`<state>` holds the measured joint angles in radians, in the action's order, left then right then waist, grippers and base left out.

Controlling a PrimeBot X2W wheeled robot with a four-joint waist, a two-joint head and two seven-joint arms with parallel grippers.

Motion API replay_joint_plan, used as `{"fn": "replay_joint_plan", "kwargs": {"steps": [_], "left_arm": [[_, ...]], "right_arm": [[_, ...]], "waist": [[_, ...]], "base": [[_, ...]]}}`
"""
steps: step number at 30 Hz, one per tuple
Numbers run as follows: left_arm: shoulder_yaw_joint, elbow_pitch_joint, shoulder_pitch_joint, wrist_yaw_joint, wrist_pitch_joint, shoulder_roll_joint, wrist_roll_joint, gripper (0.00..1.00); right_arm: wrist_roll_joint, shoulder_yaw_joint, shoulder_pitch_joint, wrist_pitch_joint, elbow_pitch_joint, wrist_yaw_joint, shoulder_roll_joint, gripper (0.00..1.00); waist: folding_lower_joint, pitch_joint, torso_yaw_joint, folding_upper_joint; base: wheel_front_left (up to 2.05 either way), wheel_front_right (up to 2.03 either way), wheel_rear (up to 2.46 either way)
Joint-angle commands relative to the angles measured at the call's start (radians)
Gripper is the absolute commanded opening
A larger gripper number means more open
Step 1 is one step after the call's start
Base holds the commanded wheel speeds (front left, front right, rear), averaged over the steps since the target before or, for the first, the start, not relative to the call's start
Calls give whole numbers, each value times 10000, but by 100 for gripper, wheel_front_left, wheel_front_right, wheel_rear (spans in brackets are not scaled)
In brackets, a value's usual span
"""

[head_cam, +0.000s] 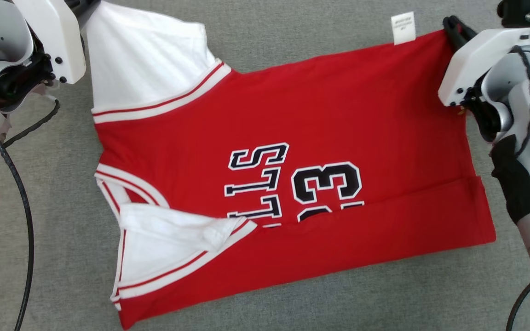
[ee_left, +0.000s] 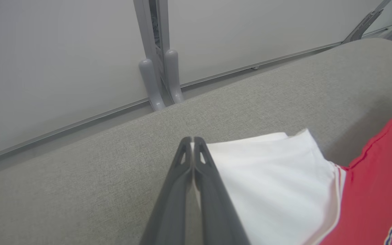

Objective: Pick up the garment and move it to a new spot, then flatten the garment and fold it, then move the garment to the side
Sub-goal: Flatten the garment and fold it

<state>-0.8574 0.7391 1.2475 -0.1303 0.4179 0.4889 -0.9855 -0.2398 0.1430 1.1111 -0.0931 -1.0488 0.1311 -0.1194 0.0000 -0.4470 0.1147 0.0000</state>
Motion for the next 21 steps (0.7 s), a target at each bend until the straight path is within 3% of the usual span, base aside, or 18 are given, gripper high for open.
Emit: {"fn": "replay_joint_plan", "kwargs": {"steps": [1,12,17,21], "left_arm": [[-93,-159,164,2,-373,128,-104,0],[-607,-1813,-1209,1,-2864,871,-871,0],[-609,-2591,-2441,1,-4058,1278,-1078,0],[-558,-3430,-3556,203,-4599,1497,-1359,0]], "right_arm": [[-269,193,-60,499,96,-7,-281,0],[-2520,1924,-1923,3201,1111,-7,-1701,0],[-3537,2314,-3185,3592,1991,-7,-2339,0],[-3846,1957,-4296,3598,3014,-7,-2775,0]], "waist": [[0,31,-121,0],[0,559,-586,0],[0,975,-762,0],[0,1196,-925,0]], "base": [[0,0,0],[0,0,0],[0,0,0],[0,0,0]]}}
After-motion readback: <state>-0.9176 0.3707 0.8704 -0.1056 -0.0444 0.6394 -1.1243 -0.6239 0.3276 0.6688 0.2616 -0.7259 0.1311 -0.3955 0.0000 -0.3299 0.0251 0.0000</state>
